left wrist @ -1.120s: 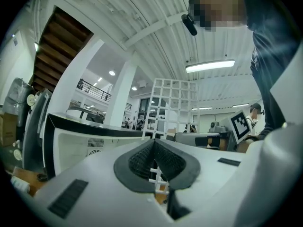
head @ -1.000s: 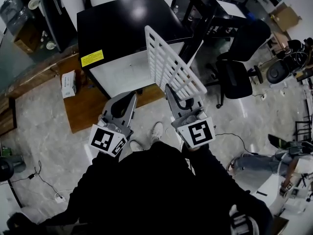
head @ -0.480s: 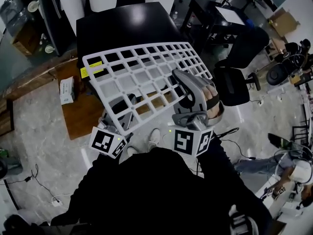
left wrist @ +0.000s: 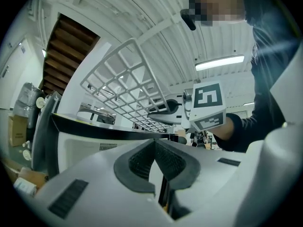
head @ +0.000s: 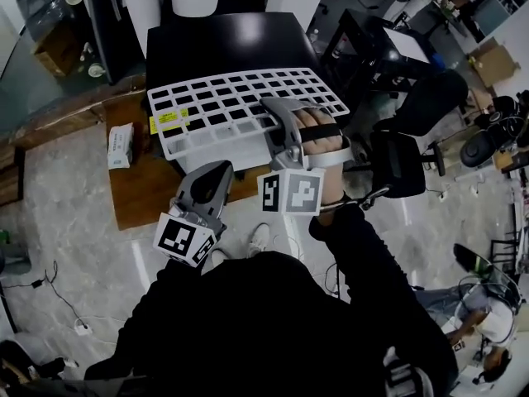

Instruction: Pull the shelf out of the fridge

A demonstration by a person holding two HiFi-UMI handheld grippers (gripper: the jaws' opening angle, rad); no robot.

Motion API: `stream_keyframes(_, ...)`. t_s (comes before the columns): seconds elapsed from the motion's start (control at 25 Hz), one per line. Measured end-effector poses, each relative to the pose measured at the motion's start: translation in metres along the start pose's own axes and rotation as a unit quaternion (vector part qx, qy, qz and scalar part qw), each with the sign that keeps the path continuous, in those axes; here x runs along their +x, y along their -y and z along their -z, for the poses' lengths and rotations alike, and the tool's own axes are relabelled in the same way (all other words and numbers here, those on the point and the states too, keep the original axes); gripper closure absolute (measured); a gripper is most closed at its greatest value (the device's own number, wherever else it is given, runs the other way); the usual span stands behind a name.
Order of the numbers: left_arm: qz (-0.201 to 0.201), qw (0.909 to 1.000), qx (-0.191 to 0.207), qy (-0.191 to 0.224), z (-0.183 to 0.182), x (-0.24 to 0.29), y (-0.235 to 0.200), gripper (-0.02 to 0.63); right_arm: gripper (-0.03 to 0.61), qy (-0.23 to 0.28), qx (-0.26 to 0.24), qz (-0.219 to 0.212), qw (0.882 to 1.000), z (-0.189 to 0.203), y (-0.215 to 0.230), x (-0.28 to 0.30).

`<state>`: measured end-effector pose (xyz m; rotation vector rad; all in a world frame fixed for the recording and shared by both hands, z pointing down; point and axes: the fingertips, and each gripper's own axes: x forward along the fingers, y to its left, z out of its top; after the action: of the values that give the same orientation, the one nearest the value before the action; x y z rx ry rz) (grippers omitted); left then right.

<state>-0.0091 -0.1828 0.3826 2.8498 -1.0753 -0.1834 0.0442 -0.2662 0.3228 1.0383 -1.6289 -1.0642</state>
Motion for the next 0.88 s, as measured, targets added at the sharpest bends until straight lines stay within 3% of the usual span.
stream_keyframes(0.24, -0.031, 0.9995, -0.004, -0.009, 0.009, -0.005, -0.014, 0.607, 0.520, -0.022, -0.003, -0.081, 0.996, -0.004, -0.032, 0.033)
stream_keyframes(0.52, -0.060, 0.9982, -0.004, -0.006, 0.011, -0.013, -0.026, 0.607, 0.511, -0.008, -0.012, -0.087, 0.996, -0.016, -0.042, 0.036)
stream_keyframes(0.8, -0.074, 0.9972, 0.000, -0.002, 0.009, -0.019, -0.032, 0.607, 0.490, -0.008, -0.016, -0.133, 0.991, -0.016, -0.054, 0.030)
stream_keyframes(0.84, -0.075, 0.9972, 0.001, -0.001, 0.008, -0.019, -0.031, 0.607, 0.459, -0.019, -0.012, -0.155, 0.988, -0.012, -0.059, 0.029)
stream_keyframes(0.88, -0.075, 0.9972, 0.002, -0.001, 0.007, -0.020, -0.031, 0.607, 0.357, -0.035, -0.008, -0.182, 0.983, -0.008, -0.067, 0.028)
